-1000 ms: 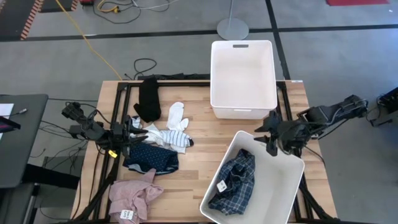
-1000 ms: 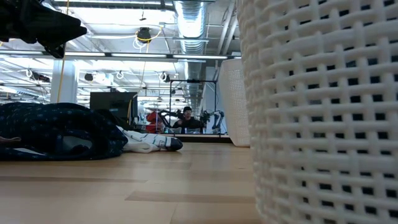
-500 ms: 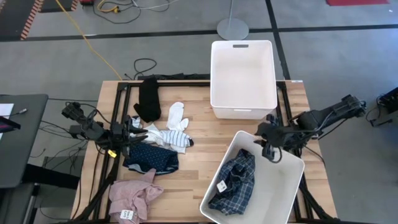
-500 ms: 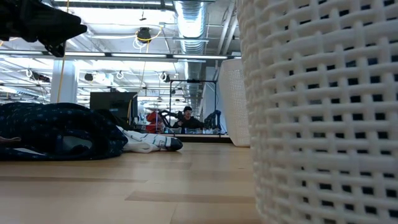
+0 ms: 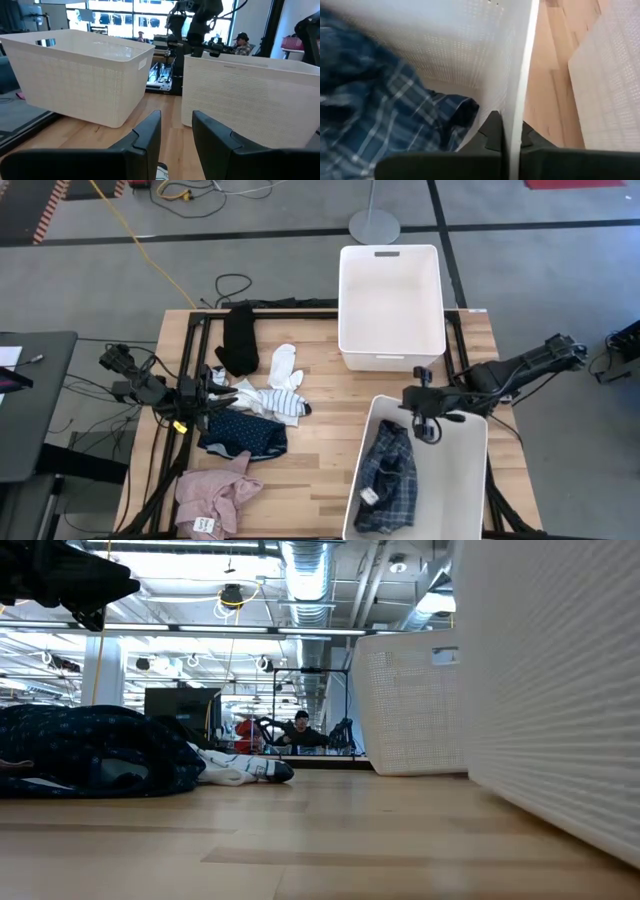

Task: Sort clothes
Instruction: Adjust the bottom white laundry bin on the table

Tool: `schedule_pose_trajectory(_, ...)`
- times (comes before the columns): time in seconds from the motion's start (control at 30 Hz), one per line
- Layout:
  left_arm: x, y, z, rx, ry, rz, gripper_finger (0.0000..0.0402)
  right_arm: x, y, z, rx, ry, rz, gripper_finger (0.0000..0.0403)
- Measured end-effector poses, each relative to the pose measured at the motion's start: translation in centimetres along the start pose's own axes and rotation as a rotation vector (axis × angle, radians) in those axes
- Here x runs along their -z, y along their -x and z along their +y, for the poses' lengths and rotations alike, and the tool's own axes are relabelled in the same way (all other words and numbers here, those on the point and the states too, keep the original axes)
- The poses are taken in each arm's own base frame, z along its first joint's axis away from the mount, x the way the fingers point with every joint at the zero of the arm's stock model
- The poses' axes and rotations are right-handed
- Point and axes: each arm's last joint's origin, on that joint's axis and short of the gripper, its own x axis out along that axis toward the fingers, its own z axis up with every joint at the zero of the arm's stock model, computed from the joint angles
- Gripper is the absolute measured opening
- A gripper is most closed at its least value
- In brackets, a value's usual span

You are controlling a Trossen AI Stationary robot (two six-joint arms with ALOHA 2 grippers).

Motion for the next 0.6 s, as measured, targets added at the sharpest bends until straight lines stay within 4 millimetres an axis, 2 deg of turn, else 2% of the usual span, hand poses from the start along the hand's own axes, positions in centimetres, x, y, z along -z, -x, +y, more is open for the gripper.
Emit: schedule_pose_trajectory(0.6,0.1,0.0,0.0,0.0,-0.009,0.009,0.0105,-2.4,-2.1,-1.8,0.02,0.128,-0.082,0.0011)
